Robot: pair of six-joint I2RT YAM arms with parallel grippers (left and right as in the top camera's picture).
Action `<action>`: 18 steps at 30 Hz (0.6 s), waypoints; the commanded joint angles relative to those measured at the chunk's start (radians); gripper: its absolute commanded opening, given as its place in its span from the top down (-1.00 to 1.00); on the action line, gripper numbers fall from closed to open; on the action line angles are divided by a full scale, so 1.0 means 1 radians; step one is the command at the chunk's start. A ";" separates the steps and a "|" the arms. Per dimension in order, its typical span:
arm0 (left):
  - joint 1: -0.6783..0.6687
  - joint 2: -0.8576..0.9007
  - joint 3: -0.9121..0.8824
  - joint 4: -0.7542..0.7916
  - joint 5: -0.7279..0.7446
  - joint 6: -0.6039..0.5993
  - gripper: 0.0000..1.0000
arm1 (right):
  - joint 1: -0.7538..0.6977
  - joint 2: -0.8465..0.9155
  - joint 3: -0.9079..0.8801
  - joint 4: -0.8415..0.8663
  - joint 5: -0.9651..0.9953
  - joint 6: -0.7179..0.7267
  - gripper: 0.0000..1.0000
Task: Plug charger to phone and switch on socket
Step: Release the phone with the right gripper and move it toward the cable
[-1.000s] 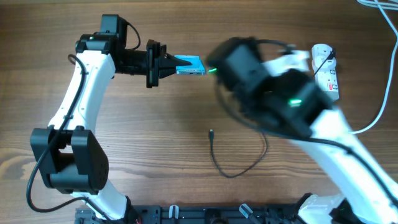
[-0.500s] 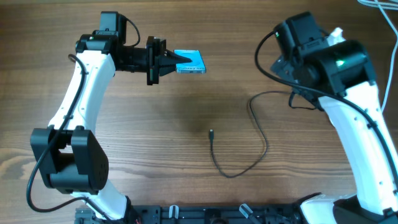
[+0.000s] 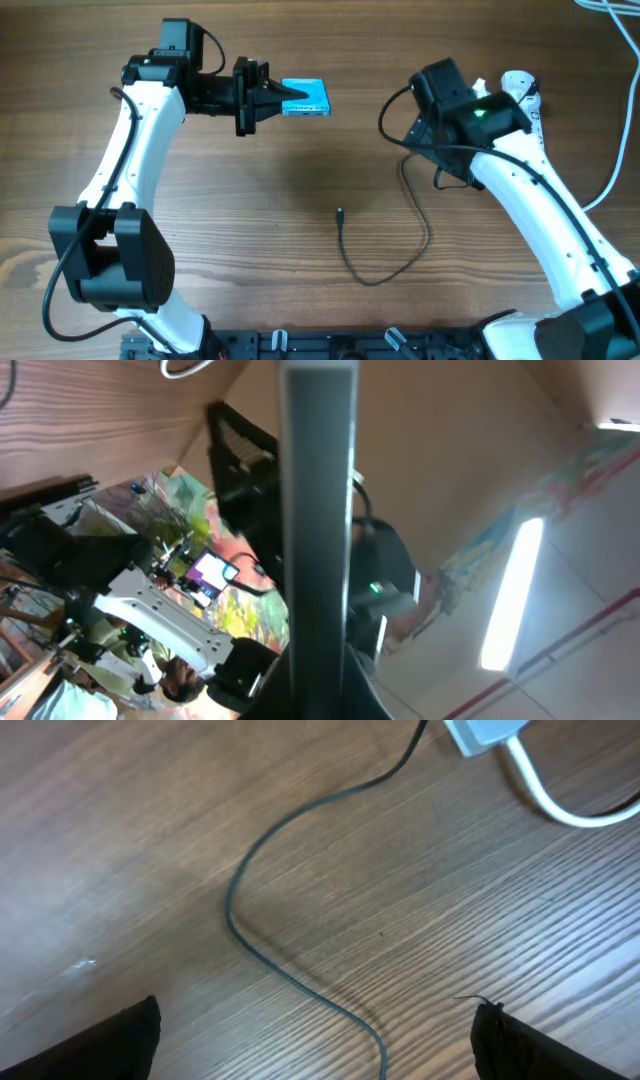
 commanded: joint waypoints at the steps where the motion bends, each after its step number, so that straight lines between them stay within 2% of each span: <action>1: 0.005 -0.028 0.002 0.003 0.073 0.013 0.92 | -0.020 0.009 -0.058 0.024 -0.019 -0.013 -1.00; 9: 0.004 -0.028 0.002 0.000 0.082 0.008 0.92 | -0.021 0.010 -0.076 0.024 -0.026 -0.016 -0.99; 11: 0.004 -0.028 0.002 0.000 0.082 0.007 0.92 | -0.021 0.010 -0.076 0.029 -0.081 -0.079 -0.99; 12: 0.008 -0.028 0.002 0.000 0.082 0.005 0.92 | -0.021 0.011 -0.076 0.048 -0.162 -0.178 -0.99; 15: 0.026 -0.028 0.002 0.001 0.080 0.006 0.92 | -0.021 0.011 -0.076 0.071 -0.311 -0.327 -0.99; 18: 0.069 -0.028 0.002 0.004 0.023 0.006 0.92 | -0.016 0.011 -0.076 0.063 -0.422 -0.410 -0.99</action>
